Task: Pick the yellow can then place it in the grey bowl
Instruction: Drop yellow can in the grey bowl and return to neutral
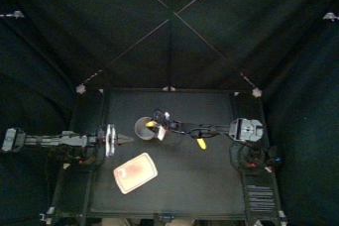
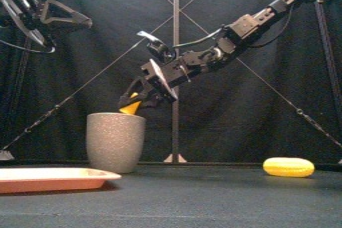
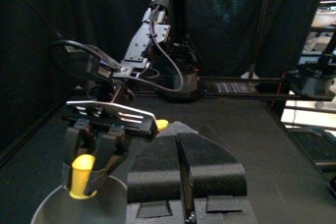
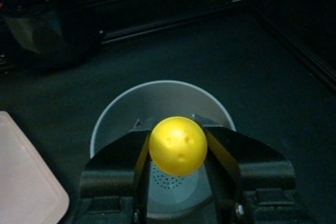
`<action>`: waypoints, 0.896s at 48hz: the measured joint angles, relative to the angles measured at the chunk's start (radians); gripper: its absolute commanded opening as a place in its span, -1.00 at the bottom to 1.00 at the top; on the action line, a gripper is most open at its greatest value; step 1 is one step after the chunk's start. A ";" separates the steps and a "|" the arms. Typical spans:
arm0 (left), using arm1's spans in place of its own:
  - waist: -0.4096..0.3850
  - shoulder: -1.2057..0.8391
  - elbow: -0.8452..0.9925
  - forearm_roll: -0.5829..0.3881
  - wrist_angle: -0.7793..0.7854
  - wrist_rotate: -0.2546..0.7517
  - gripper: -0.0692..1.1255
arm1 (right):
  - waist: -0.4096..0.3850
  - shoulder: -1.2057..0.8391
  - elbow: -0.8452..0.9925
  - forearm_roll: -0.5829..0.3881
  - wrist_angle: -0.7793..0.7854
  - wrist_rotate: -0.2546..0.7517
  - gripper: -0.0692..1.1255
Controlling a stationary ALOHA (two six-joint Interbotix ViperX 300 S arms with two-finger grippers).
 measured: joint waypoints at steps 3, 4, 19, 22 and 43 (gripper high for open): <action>0.002 0.000 0.000 0.000 -0.009 0.000 -0.90 | 0.002 0.008 -0.002 0.006 0.000 0.000 0.43; 0.003 0.000 0.000 0.002 -0.011 0.000 -0.90 | 0.002 0.009 -0.003 0.009 -0.002 0.000 0.45; 0.005 -0.002 0.003 0.006 -0.018 0.000 -0.90 | 0.008 0.011 -0.003 0.052 -0.006 -0.002 0.55; 0.005 0.000 0.006 0.006 -0.020 0.000 -0.90 | 0.009 0.011 -0.005 0.051 -0.008 -0.002 0.55; 0.006 0.000 0.028 0.006 -0.020 0.000 -0.90 | 0.054 -0.150 0.167 0.037 -0.035 -0.008 0.55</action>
